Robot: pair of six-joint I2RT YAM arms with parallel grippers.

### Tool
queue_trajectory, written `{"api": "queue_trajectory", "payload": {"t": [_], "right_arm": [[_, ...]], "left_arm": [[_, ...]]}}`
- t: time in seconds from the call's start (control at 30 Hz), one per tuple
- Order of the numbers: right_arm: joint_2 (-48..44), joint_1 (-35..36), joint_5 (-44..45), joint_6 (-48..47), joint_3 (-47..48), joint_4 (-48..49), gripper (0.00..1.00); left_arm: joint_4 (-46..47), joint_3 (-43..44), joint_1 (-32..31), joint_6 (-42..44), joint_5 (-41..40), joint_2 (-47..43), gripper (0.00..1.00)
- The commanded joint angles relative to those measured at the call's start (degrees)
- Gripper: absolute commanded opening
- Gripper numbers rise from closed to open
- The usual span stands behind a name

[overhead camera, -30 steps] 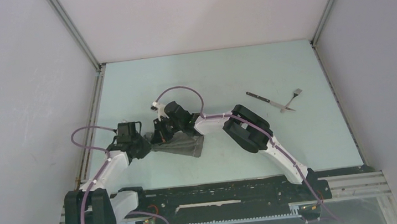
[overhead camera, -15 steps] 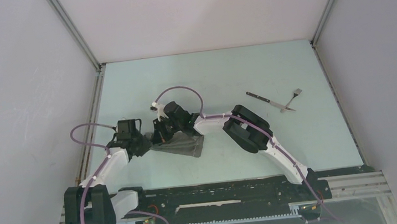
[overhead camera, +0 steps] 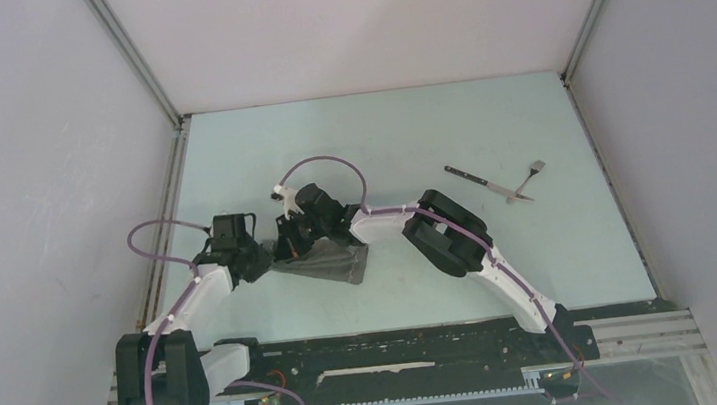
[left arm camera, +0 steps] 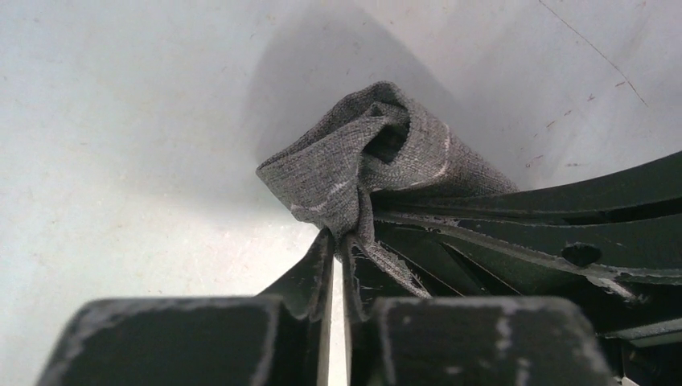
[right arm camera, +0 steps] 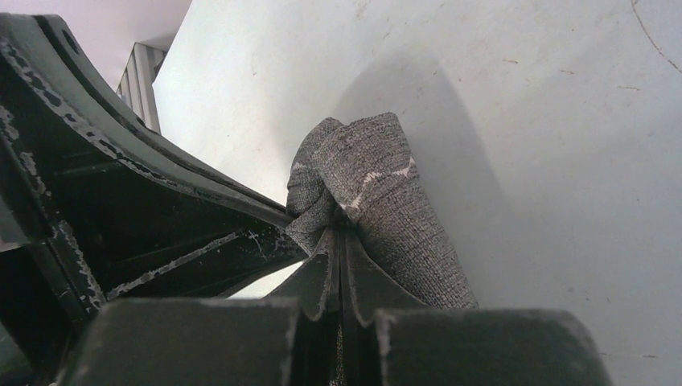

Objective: Fold the napkin into a case and place the utensils inside
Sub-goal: Grasp the top corner of the smaller rectangle folded napkin from the folded napkin.

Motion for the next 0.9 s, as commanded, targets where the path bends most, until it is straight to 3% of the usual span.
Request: {"api": "queue_trajectory", "payload": {"t": [0.0,0.37,0.5,0.63,0.73,0.87], "right_arm": [[-1.1,2.0,-1.9,-3.1,0.7,-1.9,0.00],[-3.7,4.5,3.8,-11.0,1.0,-0.8,0.00],[-1.5,6.1,12.4,-14.0,4.6,-7.1,0.00],[1.2,6.1,19.4,-7.9,2.7,-8.3,0.00],[1.2,3.8,13.2,-2.9,2.1,-7.1,0.00],[-0.7,1.7,-0.1,1.8,0.0,-0.3,0.00]], "left_arm": [[2.5,3.0,-0.1,2.5,-0.3,-1.7,0.03],[4.1,-0.3,-0.2,0.8,1.2,-5.5,0.00],[5.6,-0.5,0.0,-0.5,4.0,-5.6,0.00],[6.5,-0.4,0.0,-2.5,6.1,-10.1,0.00],[5.9,-1.2,0.3,-3.1,2.9,-12.5,0.00],[6.4,-1.5,1.9,-4.0,3.1,-7.4,0.00]]}}
